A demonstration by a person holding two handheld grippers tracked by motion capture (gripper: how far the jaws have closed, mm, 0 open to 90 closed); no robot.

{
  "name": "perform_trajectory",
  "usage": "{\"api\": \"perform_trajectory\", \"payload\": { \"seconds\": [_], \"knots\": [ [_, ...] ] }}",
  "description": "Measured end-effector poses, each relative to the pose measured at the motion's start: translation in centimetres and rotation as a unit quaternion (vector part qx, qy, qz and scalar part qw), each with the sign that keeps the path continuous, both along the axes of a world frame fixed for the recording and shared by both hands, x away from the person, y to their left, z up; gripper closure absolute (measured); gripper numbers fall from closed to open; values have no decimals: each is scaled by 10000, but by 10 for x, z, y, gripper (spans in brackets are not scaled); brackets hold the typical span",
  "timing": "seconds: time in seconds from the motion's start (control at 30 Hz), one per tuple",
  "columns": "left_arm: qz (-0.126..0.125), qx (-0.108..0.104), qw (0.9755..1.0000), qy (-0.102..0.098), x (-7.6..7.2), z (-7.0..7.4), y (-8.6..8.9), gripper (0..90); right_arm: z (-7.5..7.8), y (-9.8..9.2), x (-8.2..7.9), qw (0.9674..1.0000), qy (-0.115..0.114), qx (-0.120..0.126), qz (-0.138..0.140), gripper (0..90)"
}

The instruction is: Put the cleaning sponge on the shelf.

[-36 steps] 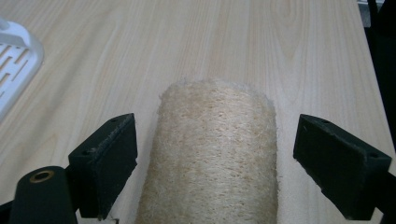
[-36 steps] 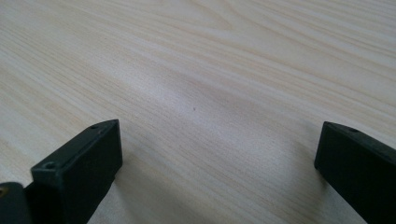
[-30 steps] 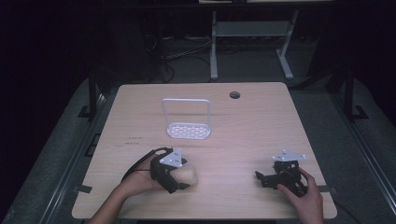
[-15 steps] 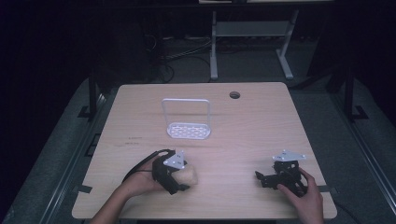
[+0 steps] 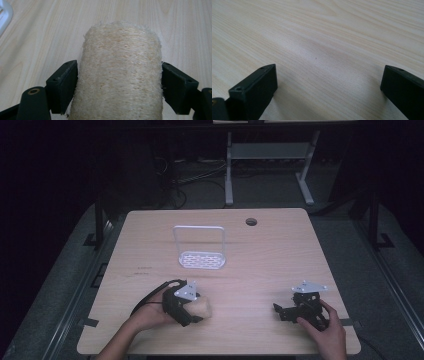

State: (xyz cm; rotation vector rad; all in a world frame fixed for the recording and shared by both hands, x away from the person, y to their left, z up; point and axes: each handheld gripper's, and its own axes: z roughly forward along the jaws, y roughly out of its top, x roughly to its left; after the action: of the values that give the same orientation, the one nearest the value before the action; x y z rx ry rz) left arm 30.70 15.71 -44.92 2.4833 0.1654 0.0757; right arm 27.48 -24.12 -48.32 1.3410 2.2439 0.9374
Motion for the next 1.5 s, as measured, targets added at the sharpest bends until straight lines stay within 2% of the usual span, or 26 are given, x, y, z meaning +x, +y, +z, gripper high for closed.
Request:
{"api": "perform_trajectory", "payload": {
  "seconds": [0.3,0.53,0.67,0.73,0.9,0.93,0.97,1.03,1.07,1.17,1.47,1.5],
  "knots": [
    [-8,-9,10000,-13,-1,1,1,257,0,0,0,10000,0,0,0,7],
    [79,-55,10000,-23,-1,2,2,259,0,0,0,10000,1,0,-1,7],
    [213,-126,9997,-5,-1,4,2,263,0,0,0,10000,1,1,-1,7],
    [334,-254,9991,65,-1,4,3,264,0,0,0,10000,1,2,-2,7],
    [677,-274,9973,43,1,5,8,265,0,0,0,10000,1,1,-2,7],
    [677,-274,9973,43,1,5,8,265,0,0,0,10000,0,0,-1,7],
    [873,-345,9956,73,1,7,9,265,0,0,0,10000,1,0,-1,7],
    [1067,-361,9936,17,2,8,11,265,0,0,0,10000,0,1,0,7],
    [1091,-322,9935,-15,3,9,12,265,0,0,0,10000,1,1,-1,7],
    [1424,-314,9893,-65,5,10,15,266,0,0,0,10000,1,0,-1,7],
    [1787,-466,9827,-129,9,16,20,266,0,0,0,10000,1,1,-1,7],
    [1787,-466,9827,-129,9,16,20,266,0,0,0,10000,1,2,-1,7]
  ]
}}
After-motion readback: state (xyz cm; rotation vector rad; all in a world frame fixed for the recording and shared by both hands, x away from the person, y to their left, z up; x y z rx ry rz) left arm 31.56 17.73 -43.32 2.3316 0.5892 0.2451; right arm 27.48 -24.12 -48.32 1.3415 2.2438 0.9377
